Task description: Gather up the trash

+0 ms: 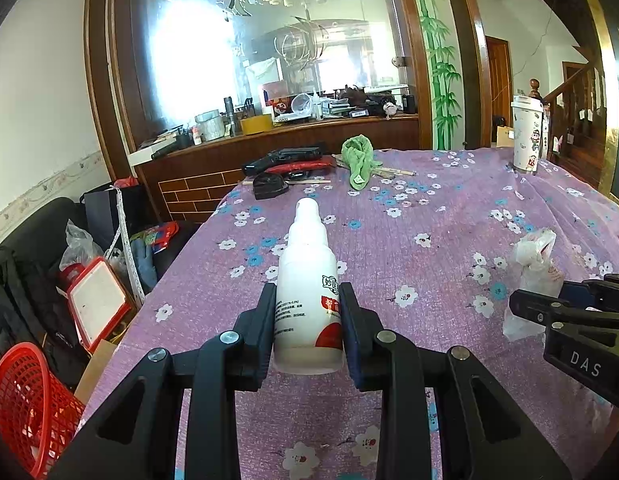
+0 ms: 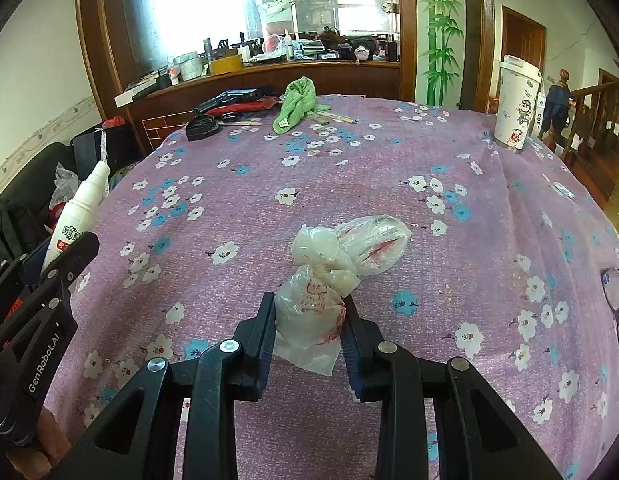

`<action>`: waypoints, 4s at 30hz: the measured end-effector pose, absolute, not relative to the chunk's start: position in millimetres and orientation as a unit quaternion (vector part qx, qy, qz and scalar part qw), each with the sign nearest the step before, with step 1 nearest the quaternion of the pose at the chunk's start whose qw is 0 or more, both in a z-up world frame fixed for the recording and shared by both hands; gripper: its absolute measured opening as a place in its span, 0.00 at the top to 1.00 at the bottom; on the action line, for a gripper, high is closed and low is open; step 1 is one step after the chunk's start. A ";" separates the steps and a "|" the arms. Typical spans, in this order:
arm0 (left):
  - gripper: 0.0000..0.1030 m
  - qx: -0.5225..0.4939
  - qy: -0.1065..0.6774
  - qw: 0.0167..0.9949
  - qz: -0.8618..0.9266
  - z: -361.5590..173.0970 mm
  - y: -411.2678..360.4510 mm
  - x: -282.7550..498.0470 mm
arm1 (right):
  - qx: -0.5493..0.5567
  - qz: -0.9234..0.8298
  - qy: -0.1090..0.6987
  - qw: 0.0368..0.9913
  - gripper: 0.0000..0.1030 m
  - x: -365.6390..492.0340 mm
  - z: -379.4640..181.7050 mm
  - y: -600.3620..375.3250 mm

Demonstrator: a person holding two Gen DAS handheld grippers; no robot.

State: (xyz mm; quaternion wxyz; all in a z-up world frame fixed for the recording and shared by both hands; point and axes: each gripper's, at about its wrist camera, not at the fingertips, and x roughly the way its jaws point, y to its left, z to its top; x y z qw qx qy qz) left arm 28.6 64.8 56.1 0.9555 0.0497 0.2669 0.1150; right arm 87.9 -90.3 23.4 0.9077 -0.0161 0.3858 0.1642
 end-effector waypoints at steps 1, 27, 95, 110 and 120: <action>0.72 0.050 0.267 0.956 0.115 56.4 65.0 28.1 | -0.016 0.164 0.386 0.908 0.68 88.1 23.4 -90.5; 0.72 0.042 0.261 0.957 0.120 56.3 64.8 27.6 | -0.022 0.166 0.371 0.913 0.68 80.9 28.1 -88.6; 0.72 0.005 0.237 0.961 0.141 95.0 100.0 -40.0 | 0.020 0.160 0.370 0.915 0.68 23.8 55.8 -104.2; 0.72 0.006 0.237 0.964 0.119 92.2 99.1 -117.7 | 0.004 0.179 0.356 0.917 0.68 -46.5 65.5 -95.7; 0.72 -0.006 0.235 0.965 0.120 93.9 109.1 -133.7 | -0.005 0.185 0.354 0.917 0.68 -62.2 71.6 -86.9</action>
